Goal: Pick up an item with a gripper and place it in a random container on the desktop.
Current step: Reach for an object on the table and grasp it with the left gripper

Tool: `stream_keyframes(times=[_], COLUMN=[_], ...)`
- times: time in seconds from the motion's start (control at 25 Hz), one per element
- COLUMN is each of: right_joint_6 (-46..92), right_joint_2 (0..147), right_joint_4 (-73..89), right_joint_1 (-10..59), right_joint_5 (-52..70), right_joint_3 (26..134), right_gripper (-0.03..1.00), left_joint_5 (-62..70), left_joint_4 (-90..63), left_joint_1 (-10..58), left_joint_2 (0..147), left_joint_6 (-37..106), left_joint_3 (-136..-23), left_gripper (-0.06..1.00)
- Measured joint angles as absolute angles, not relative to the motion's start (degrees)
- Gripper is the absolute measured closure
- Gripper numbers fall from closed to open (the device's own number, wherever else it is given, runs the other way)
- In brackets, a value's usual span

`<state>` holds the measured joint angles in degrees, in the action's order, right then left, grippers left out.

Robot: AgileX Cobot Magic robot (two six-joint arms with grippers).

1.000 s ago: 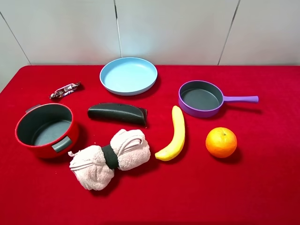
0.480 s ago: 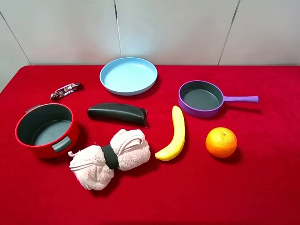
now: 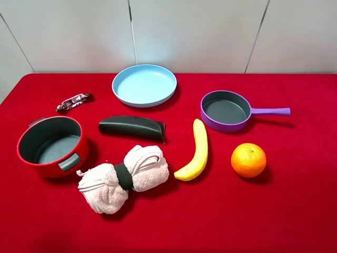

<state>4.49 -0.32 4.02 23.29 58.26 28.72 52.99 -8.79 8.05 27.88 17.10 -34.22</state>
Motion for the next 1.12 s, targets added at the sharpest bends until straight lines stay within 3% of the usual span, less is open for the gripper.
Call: stream_keyframes(times=[0.48, 1.12], right_joint_6=[4.5, 4.5], right_joint_2=[-0.3, -0.3], right_joint_4=[4.0, 4.0], right_joint_1=[23.3, 23.3], right_joint_5=[58.3, 58.3], right_joint_3=[28.7, 28.7], right_gripper=[0.27, 0.27], left_joint_5=[42.6, 28.0], left_joint_4=[-8.9, -9.0], left_joint_1=[24.0, 38.6], left_joint_2=[43.3, 62.4], left_joint_6=[20.0, 20.6], left_joint_3=[-34.3, -34.3], left_gripper=[0.0, 0.0])
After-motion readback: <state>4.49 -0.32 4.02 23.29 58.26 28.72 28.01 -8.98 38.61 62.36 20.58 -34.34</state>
